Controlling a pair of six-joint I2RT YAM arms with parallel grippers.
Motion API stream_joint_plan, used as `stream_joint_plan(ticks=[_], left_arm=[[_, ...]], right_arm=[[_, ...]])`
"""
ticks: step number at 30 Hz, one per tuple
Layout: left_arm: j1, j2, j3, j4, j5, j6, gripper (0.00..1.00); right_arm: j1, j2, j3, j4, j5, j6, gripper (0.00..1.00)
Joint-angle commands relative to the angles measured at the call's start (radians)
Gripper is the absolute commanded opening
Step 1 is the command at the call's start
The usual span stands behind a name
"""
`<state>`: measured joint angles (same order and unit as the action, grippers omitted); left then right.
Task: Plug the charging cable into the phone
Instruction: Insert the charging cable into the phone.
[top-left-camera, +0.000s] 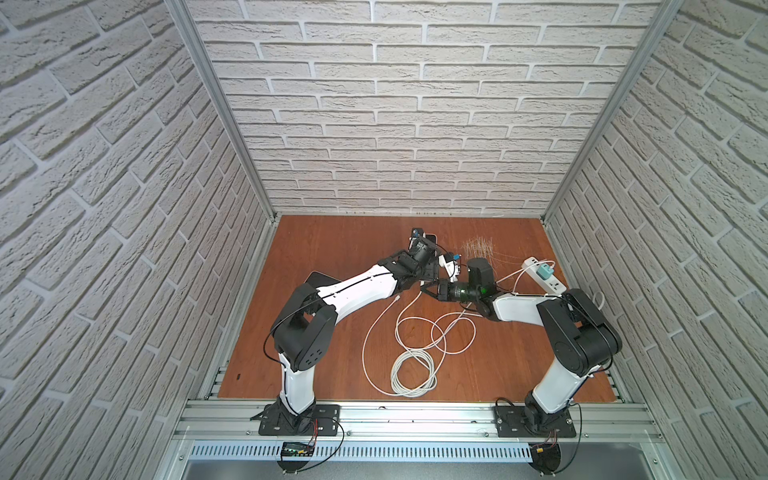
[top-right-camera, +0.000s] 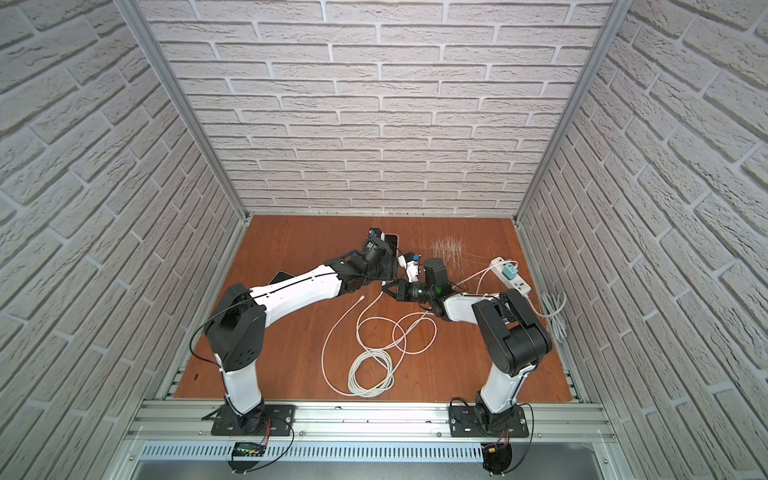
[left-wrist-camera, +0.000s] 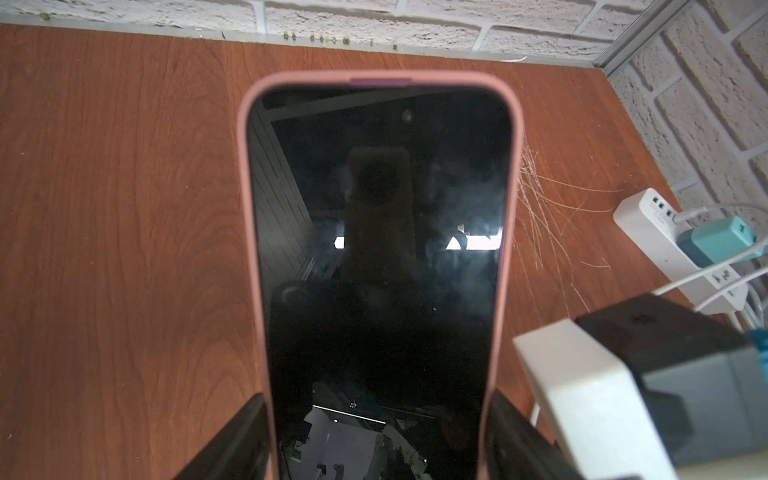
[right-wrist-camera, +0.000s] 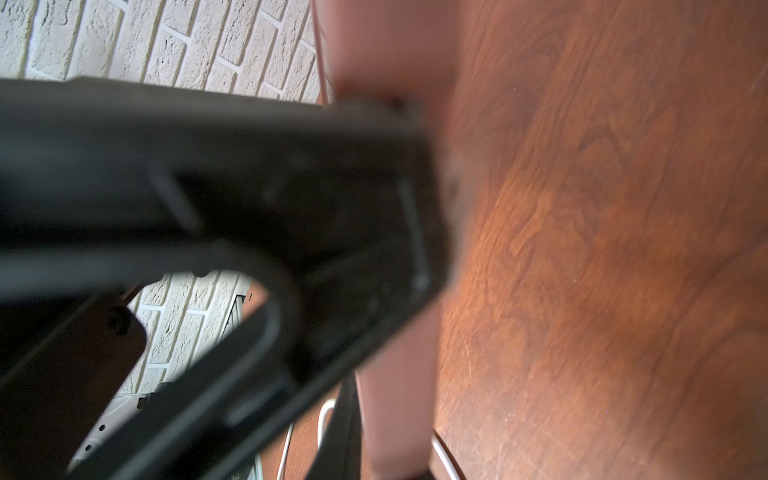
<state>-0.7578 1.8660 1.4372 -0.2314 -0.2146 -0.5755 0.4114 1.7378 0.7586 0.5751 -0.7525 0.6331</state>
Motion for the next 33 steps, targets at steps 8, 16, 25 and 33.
stream_joint_plan(ticks=[8,16,25,33], left_arm=[[-0.020,0.029,0.019,-0.163,0.082,-0.007,0.40],[-0.004,0.024,0.060,-0.186,0.078,-0.015,0.40],[0.028,0.026,0.105,-0.205,0.079,-0.025,0.40],[0.068,0.032,0.113,-0.217,0.112,-0.060,0.40]], right_arm=[[-0.034,-0.032,0.040,0.203,0.044,-0.014,0.05],[-0.034,-0.076,0.015,0.158,0.042,-0.047,0.20],[-0.034,-0.192,-0.055,0.101,0.056,-0.074,0.40],[-0.039,-0.374,-0.178,0.028,0.171,-0.058,0.52]])
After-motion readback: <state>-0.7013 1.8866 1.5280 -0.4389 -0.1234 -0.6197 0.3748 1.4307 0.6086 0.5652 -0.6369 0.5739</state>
